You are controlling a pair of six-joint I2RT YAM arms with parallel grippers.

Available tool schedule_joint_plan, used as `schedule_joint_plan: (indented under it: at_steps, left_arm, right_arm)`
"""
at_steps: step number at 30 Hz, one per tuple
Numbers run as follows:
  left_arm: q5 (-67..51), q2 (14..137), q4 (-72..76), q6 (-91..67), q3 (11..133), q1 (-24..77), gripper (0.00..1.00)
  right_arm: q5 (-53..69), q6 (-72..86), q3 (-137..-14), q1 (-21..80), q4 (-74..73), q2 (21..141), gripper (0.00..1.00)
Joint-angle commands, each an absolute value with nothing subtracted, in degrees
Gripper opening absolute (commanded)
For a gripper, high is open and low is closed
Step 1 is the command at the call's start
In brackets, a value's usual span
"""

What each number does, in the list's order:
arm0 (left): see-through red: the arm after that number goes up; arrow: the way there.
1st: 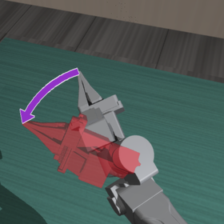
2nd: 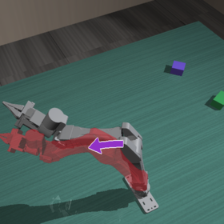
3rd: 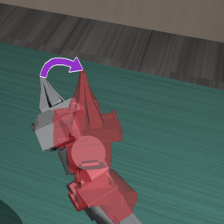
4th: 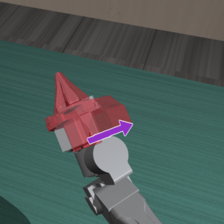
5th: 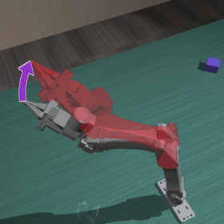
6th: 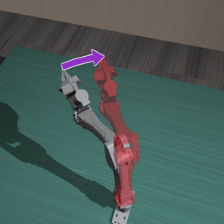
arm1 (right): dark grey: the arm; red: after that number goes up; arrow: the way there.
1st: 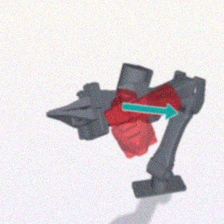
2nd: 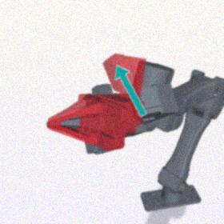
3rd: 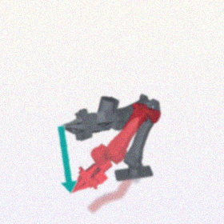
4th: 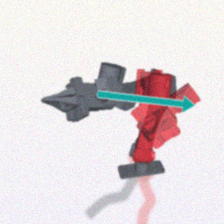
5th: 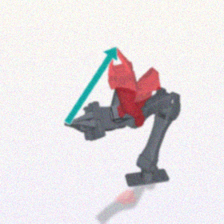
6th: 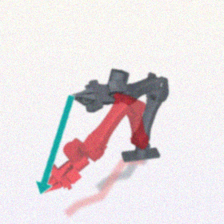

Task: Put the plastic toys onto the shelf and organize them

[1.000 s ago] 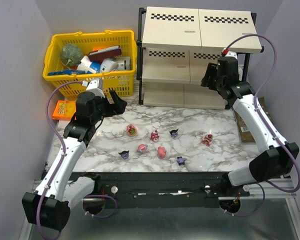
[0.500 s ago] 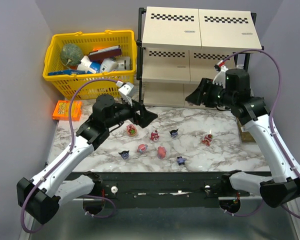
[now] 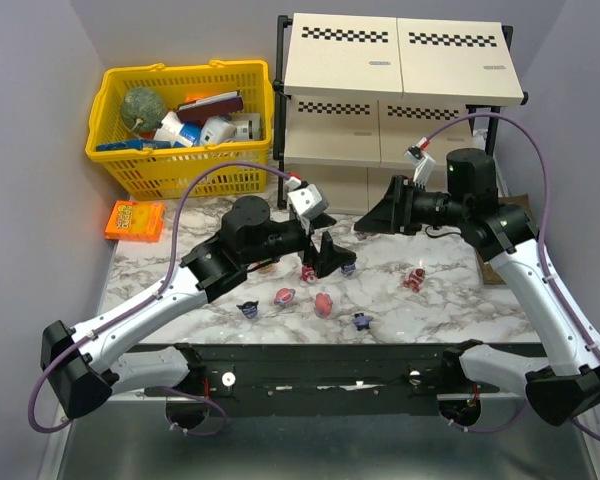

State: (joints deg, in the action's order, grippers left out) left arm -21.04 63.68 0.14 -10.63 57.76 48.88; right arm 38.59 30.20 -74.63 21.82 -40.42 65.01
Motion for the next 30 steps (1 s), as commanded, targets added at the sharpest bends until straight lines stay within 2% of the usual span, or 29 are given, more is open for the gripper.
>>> schedule_joint_plan:
  at_steps: [1, 6, 9, 12, 14, 16, 21, 24, 27, 28, 30]
  left_arm:
    - [-16.27, 64.77, 2.20, -4.84, 60.29, 51.67, 0.99]
    - [-14.86, 67.32, 1.41, -1.24, 62.48, 53.17, 0.98]
    - [-15.46, 68.11, 1.93, -1.06, 63.37, 53.35, 0.95]
    - [-16.96, 69.25, 1.76, -0.97, 64.07, 53.70, 0.87]
    - [-16.88, 69.70, 1.15, -0.70, 64.16, 53.88, 0.77]
    - [-17.05, 69.87, 0.97, -0.44, 64.07, 54.05, 0.71]
    - [-16.96, 70.40, 1.23, -0.26, 63.89, 54.40, 0.68]
    - [-16.26, 70.75, 1.49, -0.35, 64.16, 54.49, 0.61]
    - [-16.26, 71.01, 1.93, -0.35, 64.25, 54.58, 0.45]
    - [-16.17, 71.10, 2.02, -0.44, 64.34, 54.75, 0.37]
    - [-15.47, 71.19, 1.93, -0.53, 64.34, 55.02, 0.29]
  right_arm:
    - [44.12, 32.78, -74.27, 22.50, -39.81, 63.90, 0.31]
    - [45.44, 32.96, -74.53, 23.03, -40.86, 64.25, 0.31]
    - [45.44, 32.69, -74.44, 23.20, -41.22, 64.34, 0.31]
    - [45.62, 33.05, -74.27, 23.29, -40.78, 64.34, 0.31]
    - [45.70, 33.31, -74.36, 23.29, -40.78, 64.42, 0.31]
    - [45.70, 33.66, -74.36, 23.29, -40.43, 64.51, 0.31]
    - [46.41, 34.01, -74.35, 23.29, -39.99, 65.04, 0.31]
    - [46.67, 33.75, -74.62, 23.29, -40.60, 65.48, 0.31]
    - [46.06, 33.58, -74.62, 23.29, -41.13, 65.92, 0.32]
    - [45.71, 33.66, -74.71, 23.29, -41.22, 66.00, 0.33]
    - [43.96, 33.66, -74.62, 23.29, -41.05, 65.92, 0.37]
